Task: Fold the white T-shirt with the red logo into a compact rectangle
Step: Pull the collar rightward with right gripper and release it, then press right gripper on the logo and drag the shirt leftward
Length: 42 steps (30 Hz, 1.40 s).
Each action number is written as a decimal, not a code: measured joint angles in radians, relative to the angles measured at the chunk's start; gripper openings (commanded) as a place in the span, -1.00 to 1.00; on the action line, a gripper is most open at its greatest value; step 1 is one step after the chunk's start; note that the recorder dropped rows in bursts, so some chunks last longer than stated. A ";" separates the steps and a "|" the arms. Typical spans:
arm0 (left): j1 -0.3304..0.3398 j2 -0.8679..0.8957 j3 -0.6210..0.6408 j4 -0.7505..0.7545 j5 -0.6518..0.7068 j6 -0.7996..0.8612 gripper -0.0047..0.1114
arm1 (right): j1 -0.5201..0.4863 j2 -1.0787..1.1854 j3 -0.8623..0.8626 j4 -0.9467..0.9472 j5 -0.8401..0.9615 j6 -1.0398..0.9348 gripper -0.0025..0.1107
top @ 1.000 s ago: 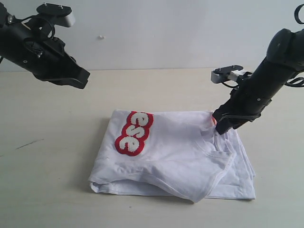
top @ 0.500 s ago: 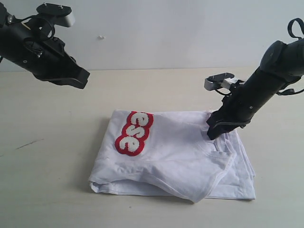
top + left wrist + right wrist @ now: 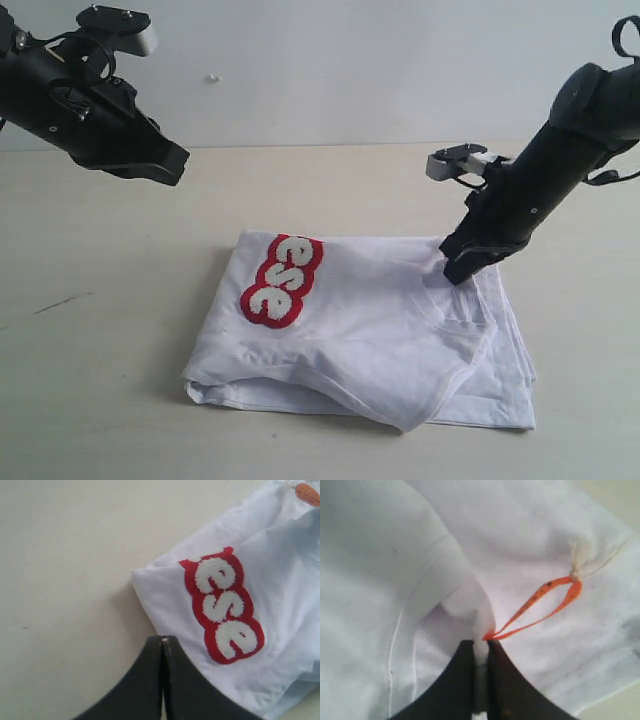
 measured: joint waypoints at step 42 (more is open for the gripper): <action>0.000 0.000 0.000 0.000 -0.032 0.007 -0.92 | 0.074 -0.168 -0.052 -0.592 0.099 0.716 -0.96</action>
